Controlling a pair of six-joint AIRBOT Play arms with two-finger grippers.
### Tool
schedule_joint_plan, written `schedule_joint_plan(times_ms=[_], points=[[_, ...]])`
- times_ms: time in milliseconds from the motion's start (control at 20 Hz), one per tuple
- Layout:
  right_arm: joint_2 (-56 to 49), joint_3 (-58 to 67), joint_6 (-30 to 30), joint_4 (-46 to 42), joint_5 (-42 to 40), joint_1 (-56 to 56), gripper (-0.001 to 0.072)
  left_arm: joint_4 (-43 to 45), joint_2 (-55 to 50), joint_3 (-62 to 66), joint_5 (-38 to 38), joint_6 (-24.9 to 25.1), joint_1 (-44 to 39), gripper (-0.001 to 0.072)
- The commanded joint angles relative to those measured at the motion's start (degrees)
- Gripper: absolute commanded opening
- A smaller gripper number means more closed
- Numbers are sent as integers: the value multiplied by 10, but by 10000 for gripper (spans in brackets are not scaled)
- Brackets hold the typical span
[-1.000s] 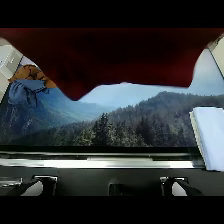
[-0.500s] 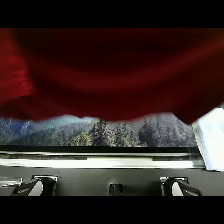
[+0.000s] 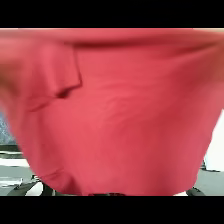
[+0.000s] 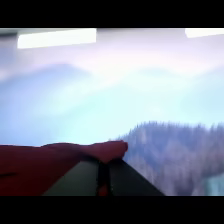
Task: Fold the clothes and pants, and hang the long-sleeved shirts on hangers.
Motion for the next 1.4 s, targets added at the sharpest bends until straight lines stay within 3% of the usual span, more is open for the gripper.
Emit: schedule_joint_plan(times_ms=[0,200,450,550,800,1000,1150,1350], points=[[-130,-131,32,-88,43,92,33,15,-103,-171,25,22,-57,19],[-271,-207,119,-121,-131,157,34,21,-254,-255,103,21,-85,20],[-327,-175,206,-106,-370,129,35,20,-385,-162,175,22,-73,21],[-328,-175,239,-107,-424,112,35,20,-401,-130,222,21,-73,21],[-354,-175,238,-99,-461,110,35,17,-416,-124,335,19,-92,22],[-353,-175,238,-99,-497,110,35,16,-420,-124,357,19,-96,22],[-370,-175,237,-102,-415,110,36,16,-435,-124,295,11,-96,22],[-335,-175,200,-110,-291,90,36,16,-400,-121,140,9,-73,22]])
